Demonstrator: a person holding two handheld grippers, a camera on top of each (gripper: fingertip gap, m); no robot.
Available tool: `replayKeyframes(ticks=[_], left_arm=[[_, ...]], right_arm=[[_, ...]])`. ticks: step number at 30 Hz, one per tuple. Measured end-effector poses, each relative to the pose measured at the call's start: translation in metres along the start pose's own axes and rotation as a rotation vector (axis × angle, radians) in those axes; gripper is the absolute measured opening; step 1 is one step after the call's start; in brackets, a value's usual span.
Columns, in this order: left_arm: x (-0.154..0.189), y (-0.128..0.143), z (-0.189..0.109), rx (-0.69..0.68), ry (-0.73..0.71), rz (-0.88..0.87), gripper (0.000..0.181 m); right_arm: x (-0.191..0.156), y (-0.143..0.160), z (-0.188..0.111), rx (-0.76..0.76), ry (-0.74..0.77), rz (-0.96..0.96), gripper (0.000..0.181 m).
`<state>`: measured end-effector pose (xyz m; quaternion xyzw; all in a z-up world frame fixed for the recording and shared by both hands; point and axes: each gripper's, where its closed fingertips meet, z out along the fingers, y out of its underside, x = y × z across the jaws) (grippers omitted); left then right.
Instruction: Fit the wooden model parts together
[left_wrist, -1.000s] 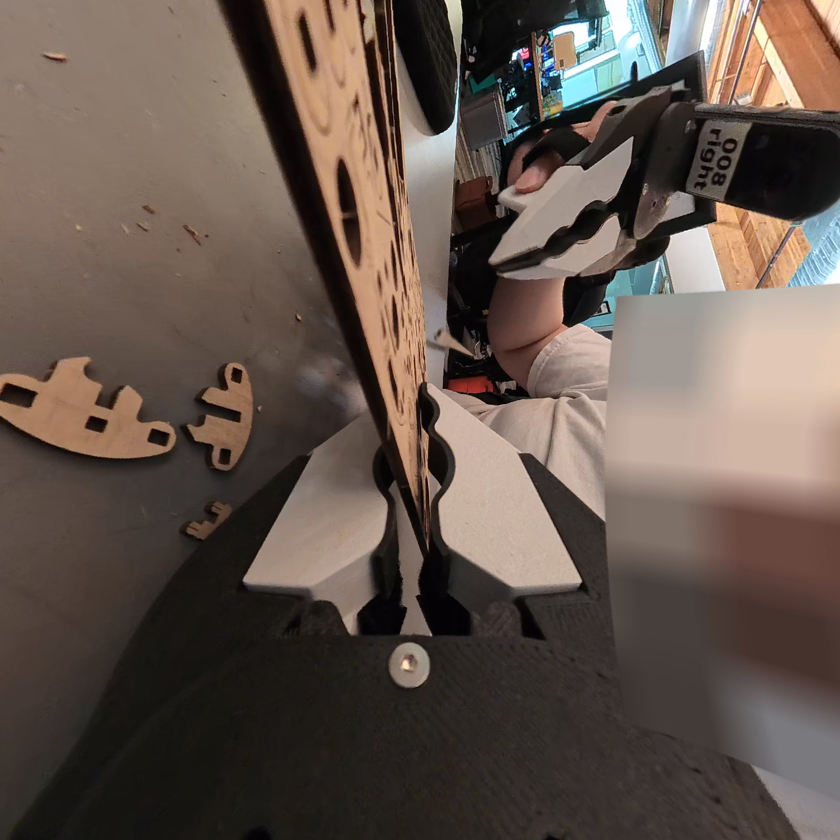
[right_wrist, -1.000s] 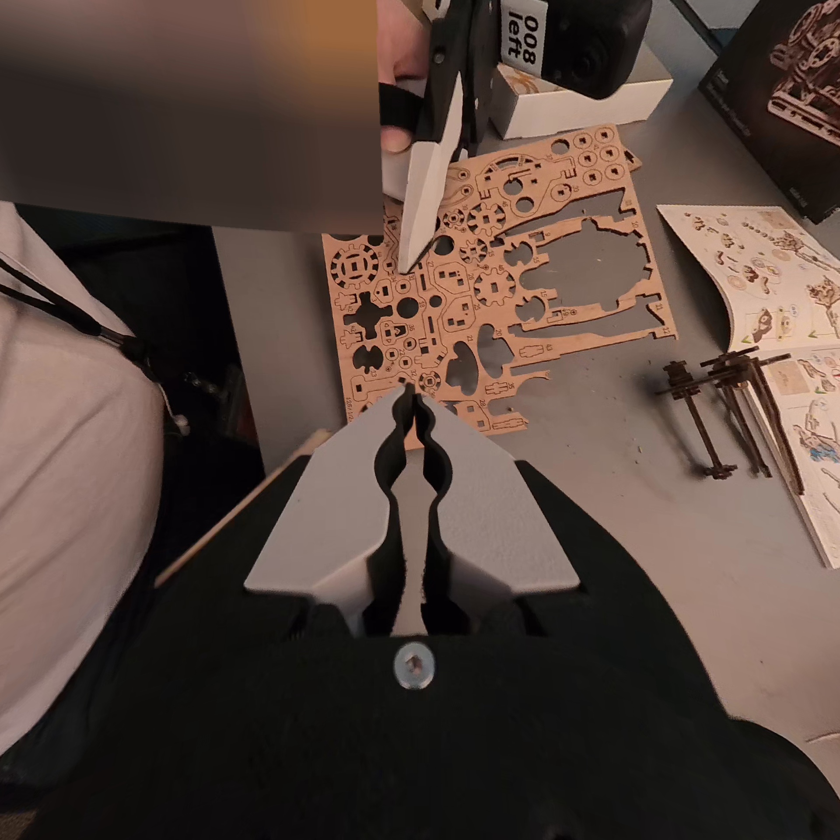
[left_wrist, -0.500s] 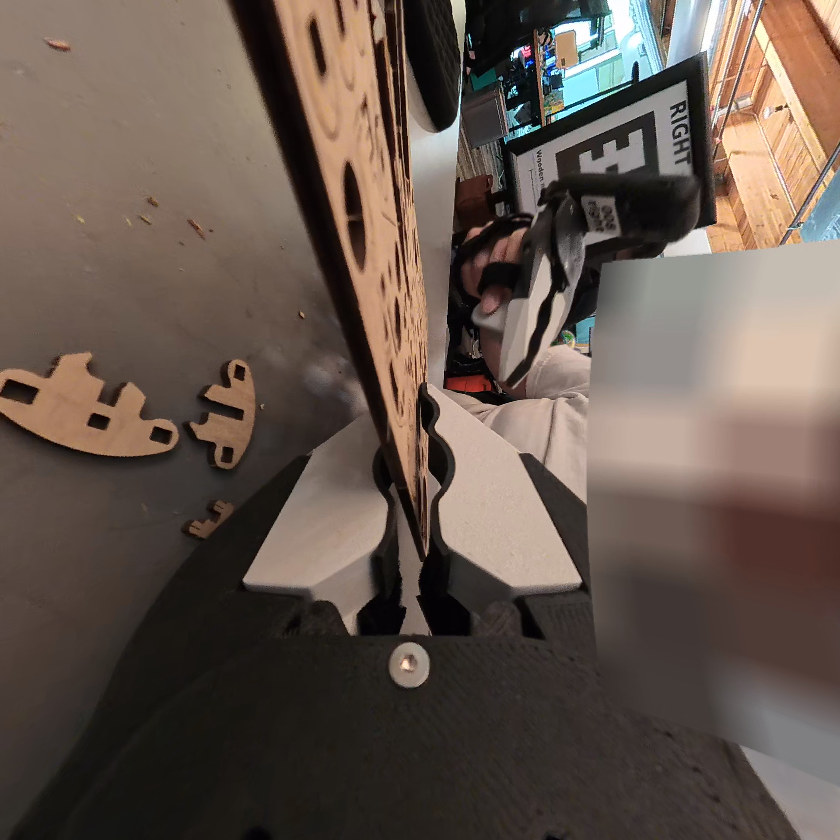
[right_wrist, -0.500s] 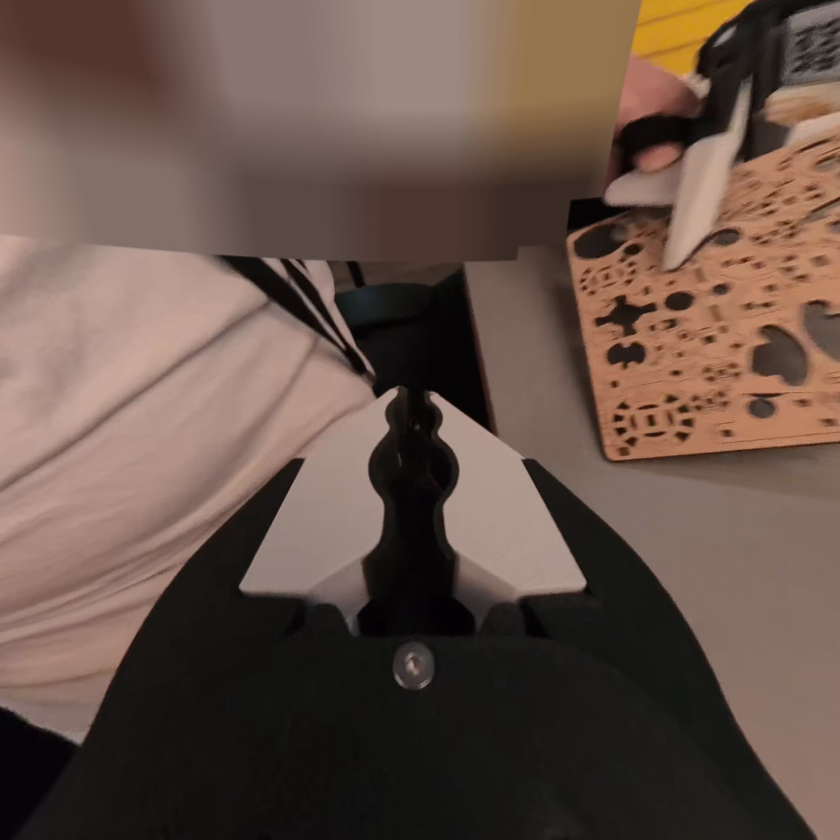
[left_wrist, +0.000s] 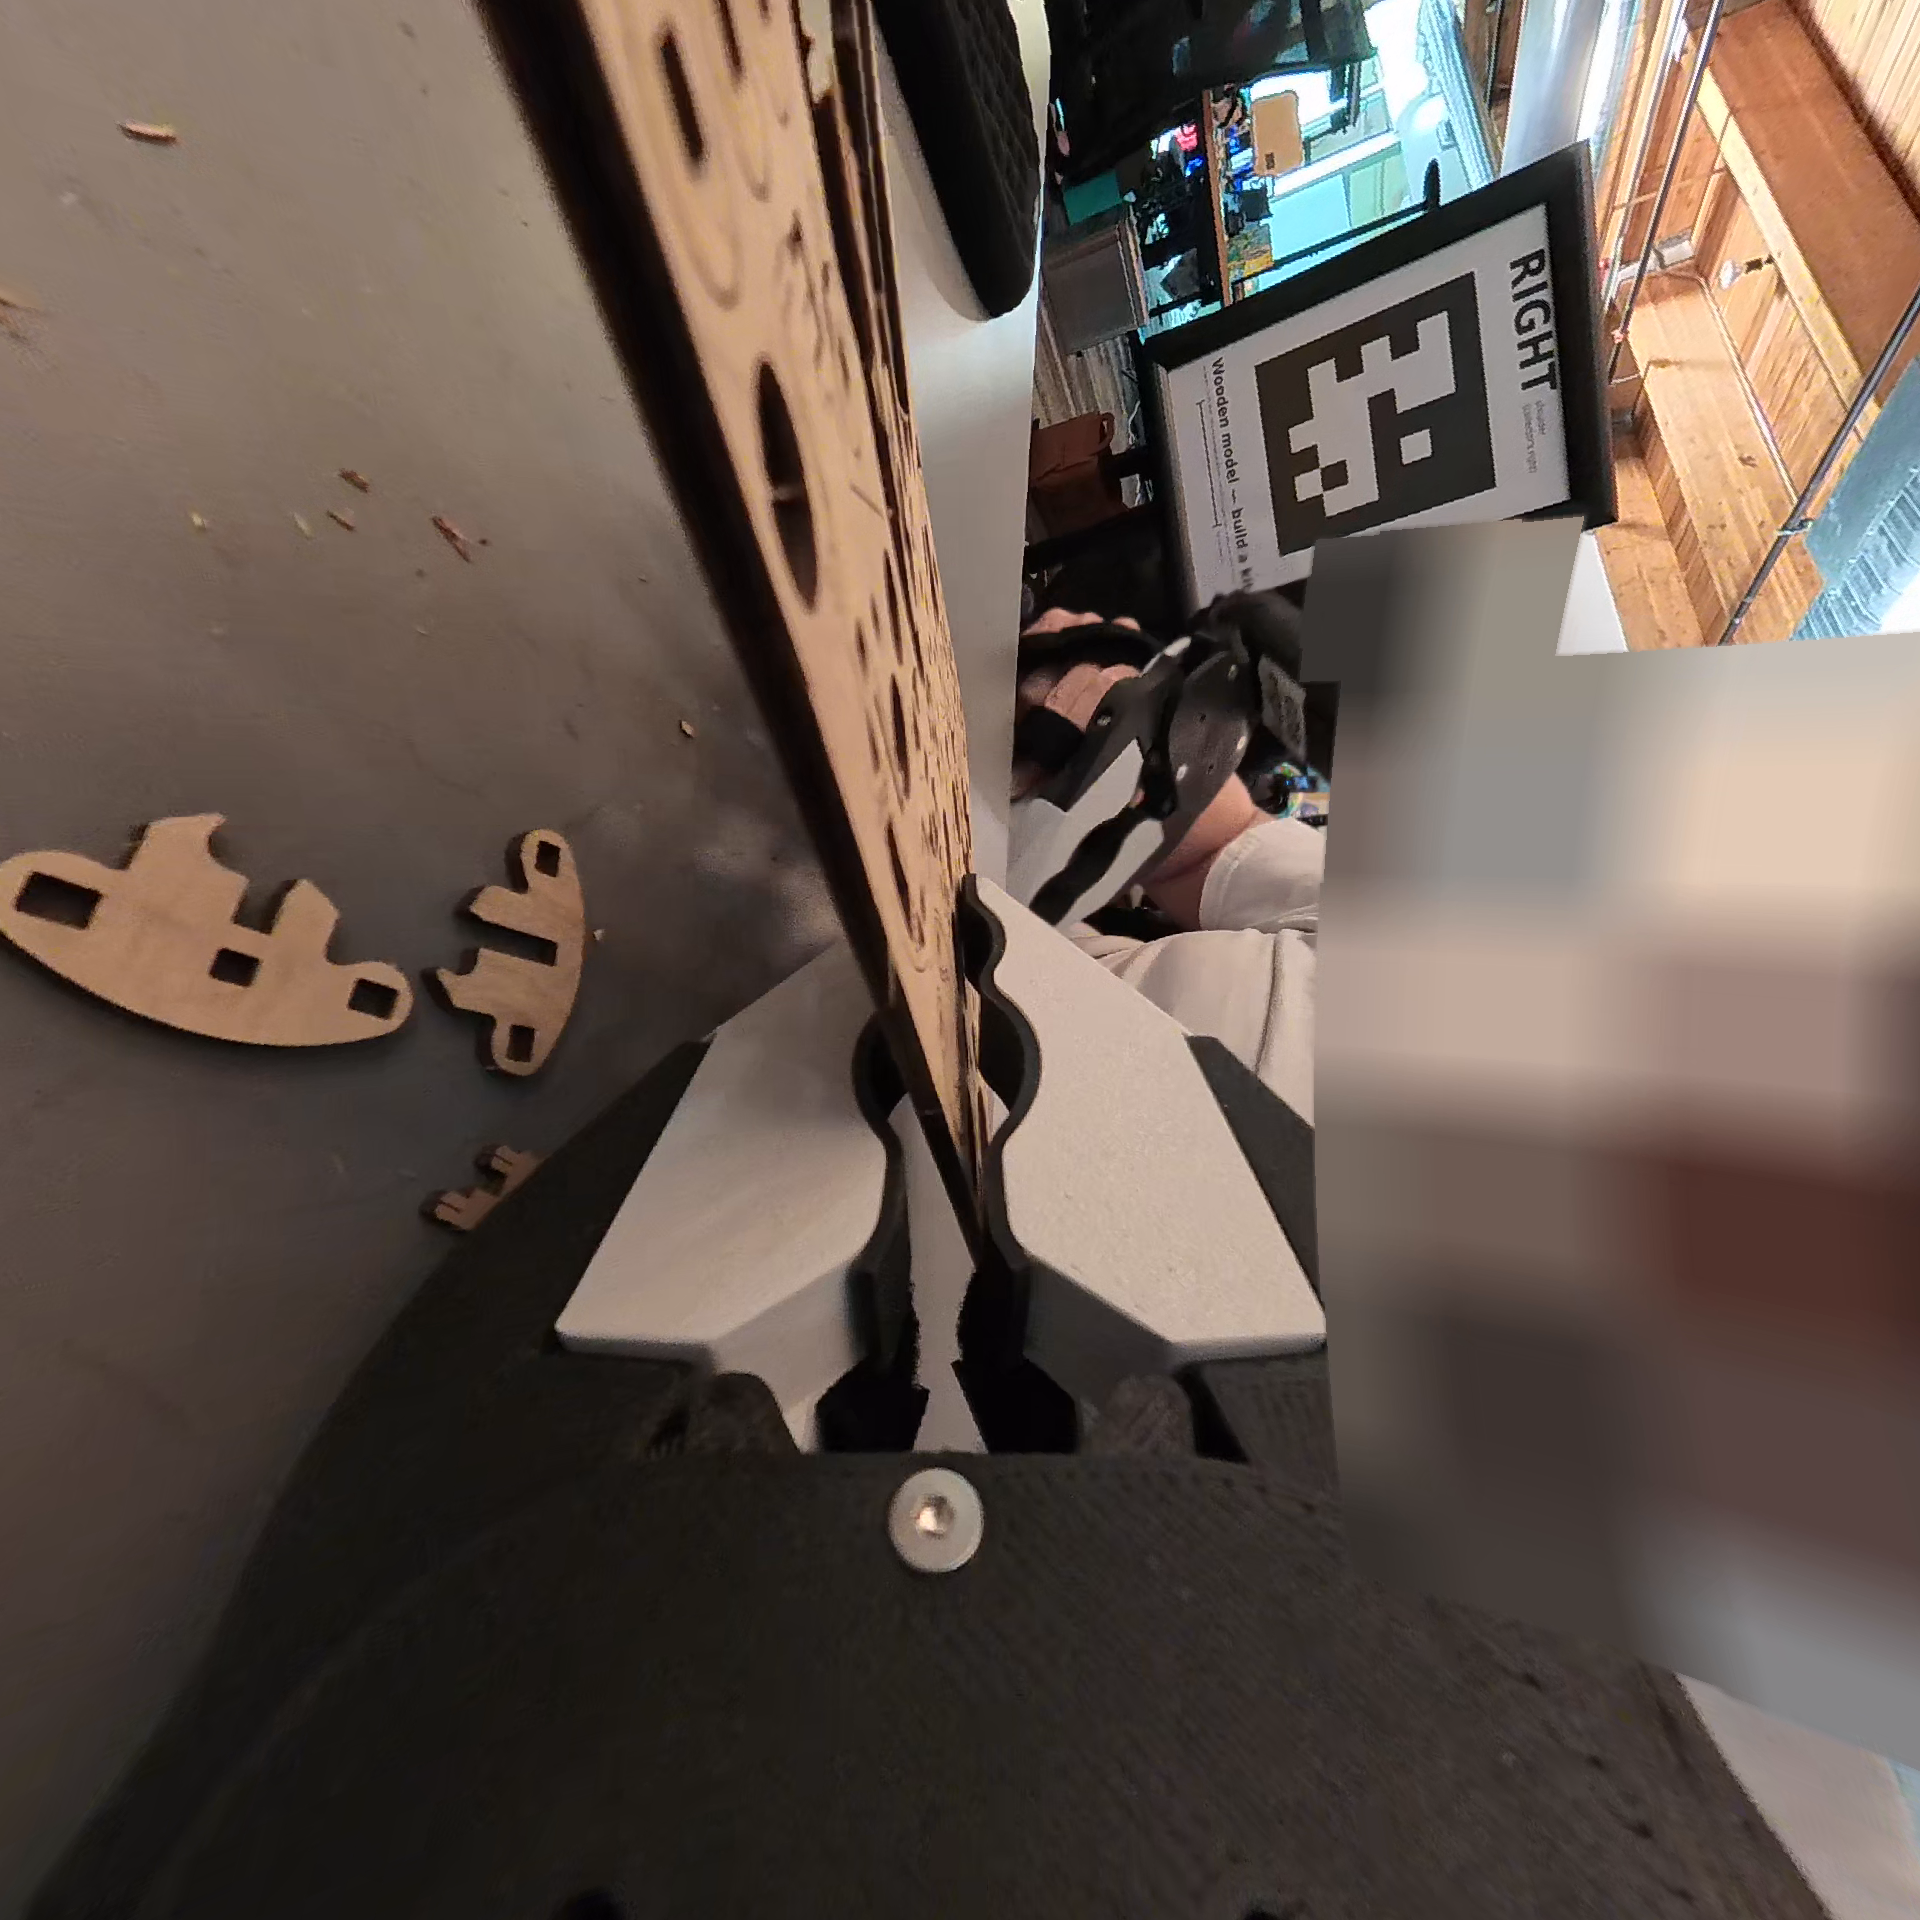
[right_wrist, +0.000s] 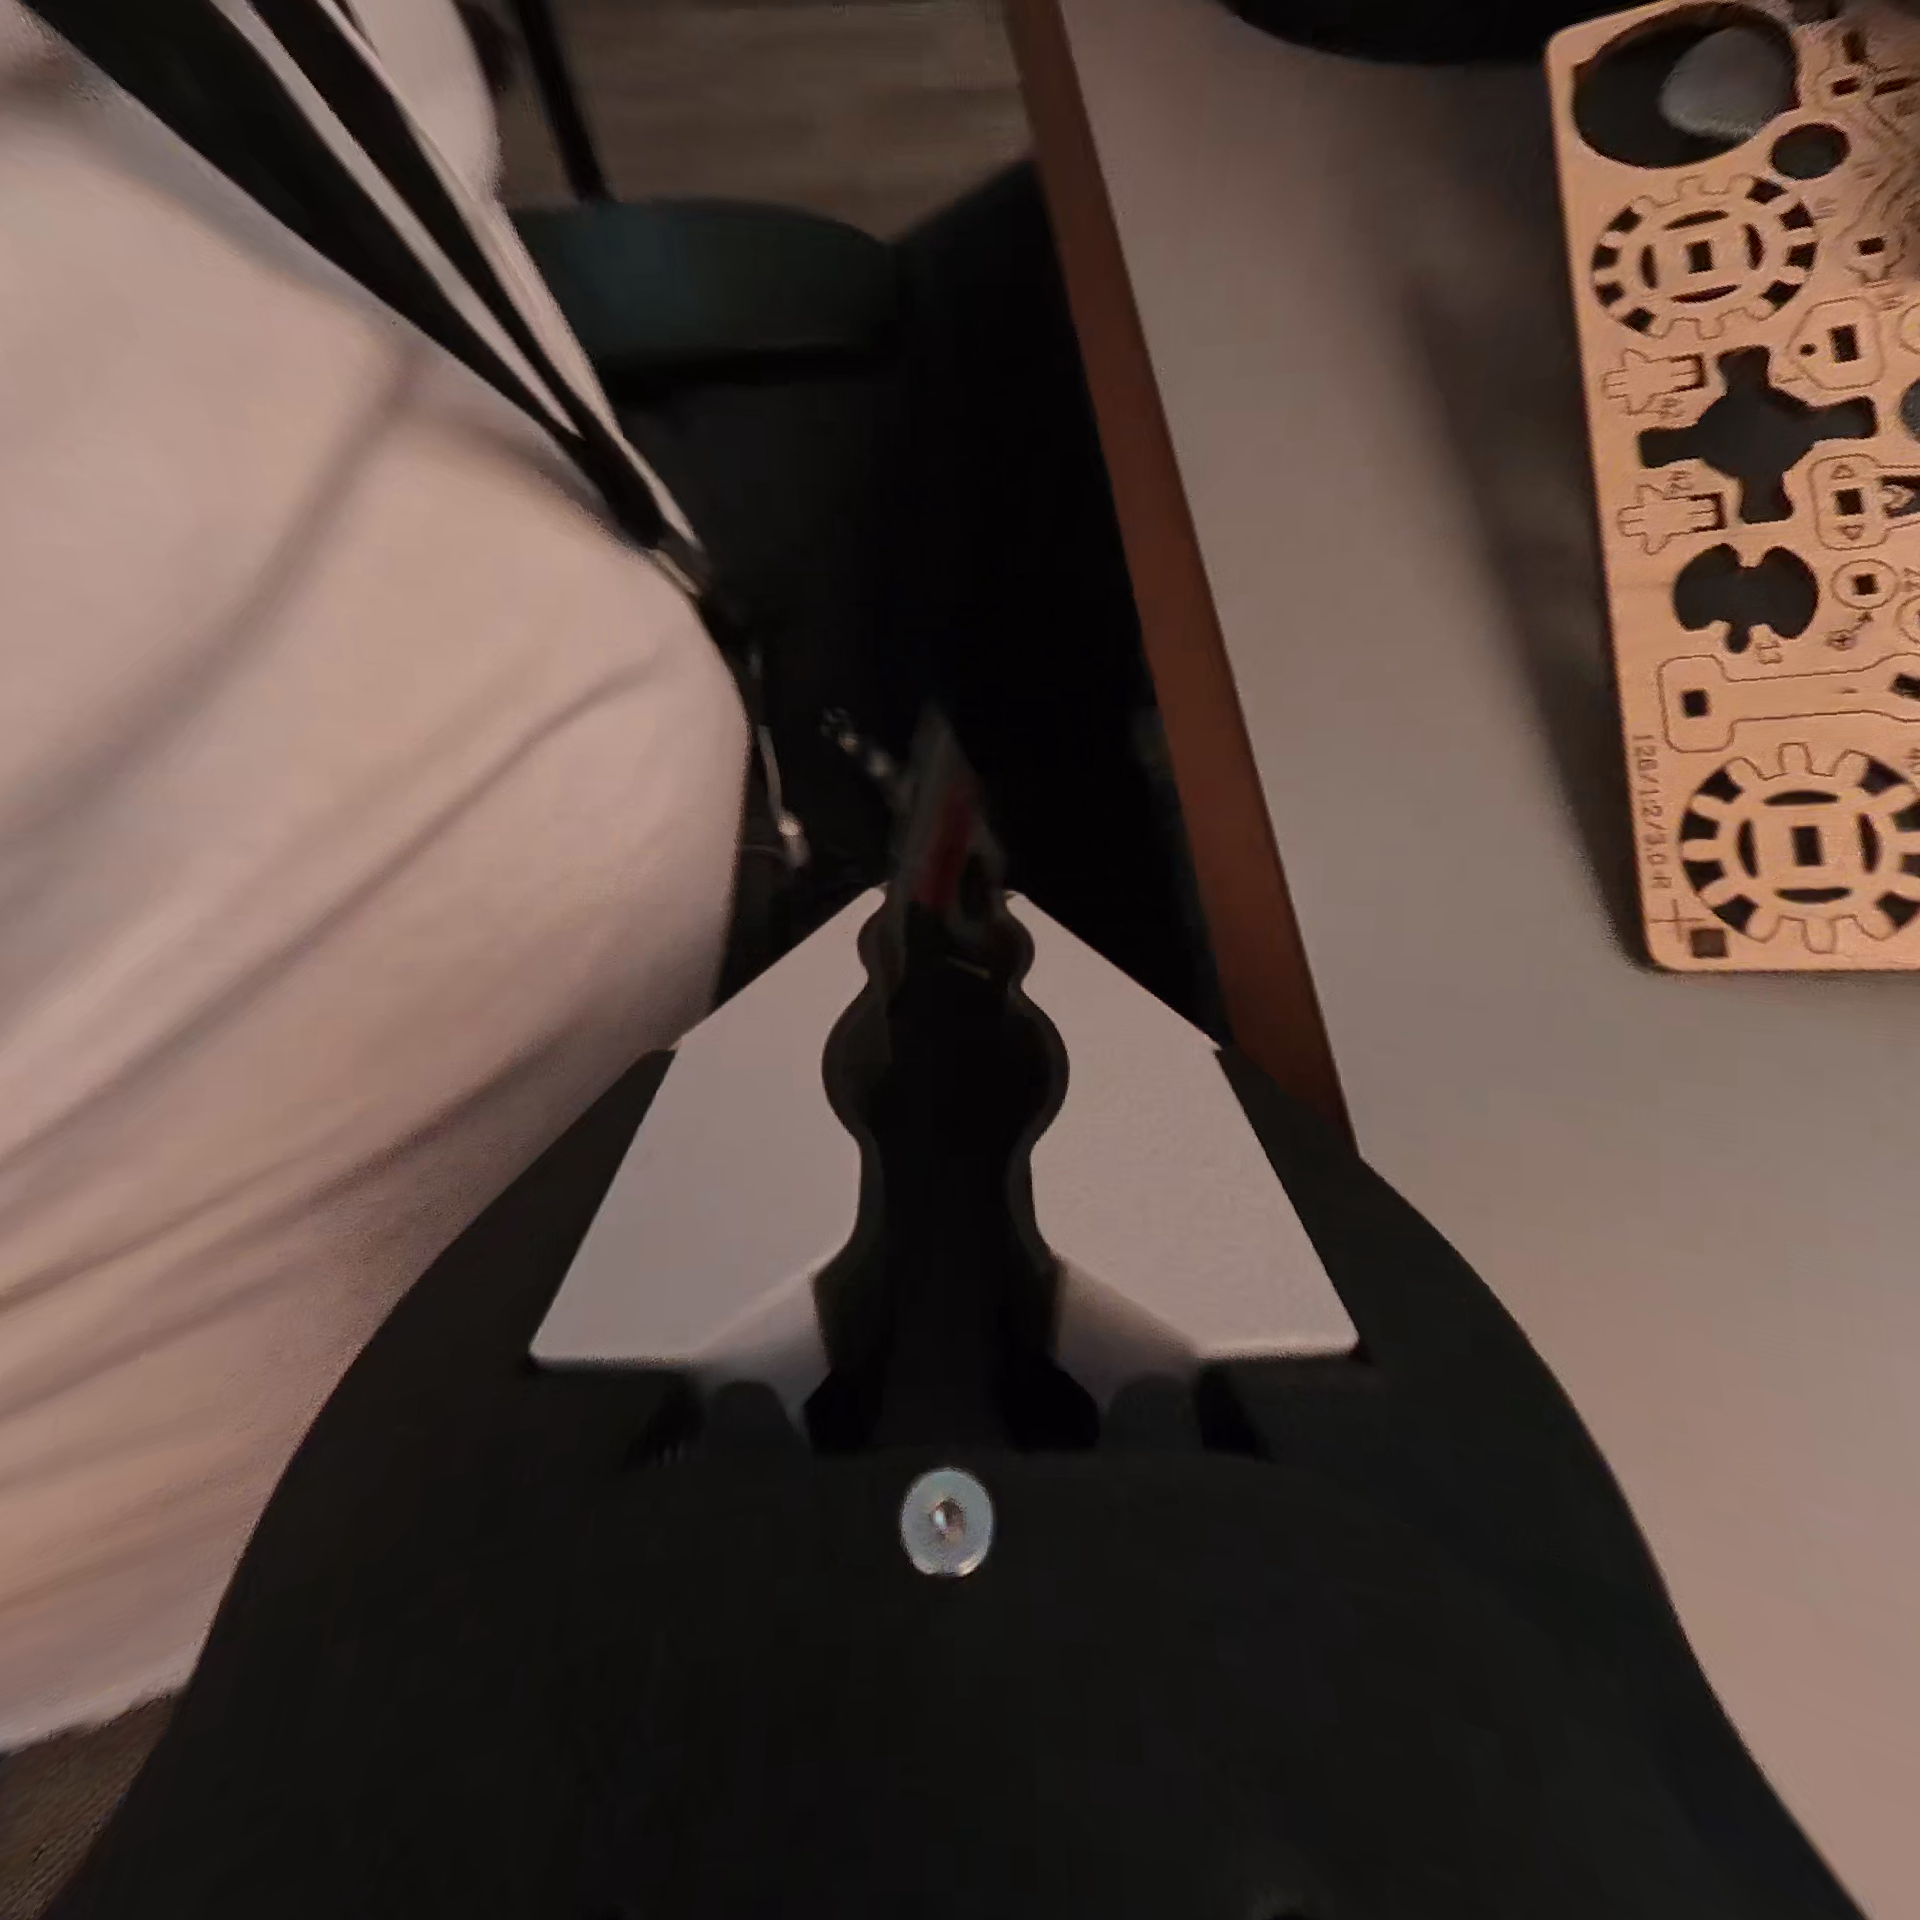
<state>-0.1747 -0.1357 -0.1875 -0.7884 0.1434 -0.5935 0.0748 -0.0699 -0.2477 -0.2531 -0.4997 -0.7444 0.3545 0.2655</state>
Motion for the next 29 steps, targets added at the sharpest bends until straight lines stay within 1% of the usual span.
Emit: replayKeyframes(ticks=[1,3,4,6,7,8,9,10,13,18,20,24,27,29], left_arm=[[0.000,0.000,0.000,0.000,-0.002,0.002,0.001],[0.000,0.000,0.000,0.002,-0.003,0.003,0.001],[0.000,0.000,0.000,0.003,-0.002,0.005,0.001],[0.001,0.000,0.000,0.002,-0.002,0.008,0.001],[0.001,0.001,0.000,0.000,-0.003,0.009,0.001],[0.001,0.001,0.000,-0.003,-0.004,0.009,0.001],[0.001,0.001,0.001,-0.004,-0.003,0.011,0.001],[0.001,0.001,0.001,-0.005,-0.003,0.012,0.001],[0.001,0.002,0.001,-0.005,-0.001,0.012,0.001],[0.002,0.002,0.001,-0.010,0.005,0.011,0.001],[0.002,0.003,0.001,-0.013,0.006,0.011,0.001],[0.002,0.003,0.001,-0.016,0.007,0.013,0.001],[0.003,0.004,0.002,-0.020,0.010,0.012,0.001],[0.003,0.004,0.002,-0.022,0.010,0.012,0.001]], right_arm=[[0.002,0.000,0.006,0.008,0.057,-0.017,0.013],[0.007,-0.004,0.019,0.047,0.188,-0.034,0.012],[0.008,-0.001,0.025,0.029,0.255,-0.089,0.012],[0.009,0.006,0.035,-0.059,0.370,-0.341,0.011],[0.020,0.011,0.037,-0.121,0.453,-0.456,0.012],[0.027,0.018,0.041,-0.184,0.484,-0.532,0.012],[0.030,0.027,0.048,-0.239,0.456,-0.565,0.012],[0.030,0.033,0.057,-0.259,0.419,-0.567,0.012],[0.021,0.051,0.079,-0.276,0.264,-0.604,0.013],[0.018,0.077,0.099,-0.328,0.096,-0.640,0.017],[0.020,0.084,0.108,-0.340,0.062,-0.657,0.017],[0.016,0.095,0.114,-0.358,-0.061,-0.666,0.014],[0.016,0.099,0.115,-0.369,-0.120,-0.688,0.014],[0.020,0.106,0.117,-0.409,-0.138,-0.716,0.015]])
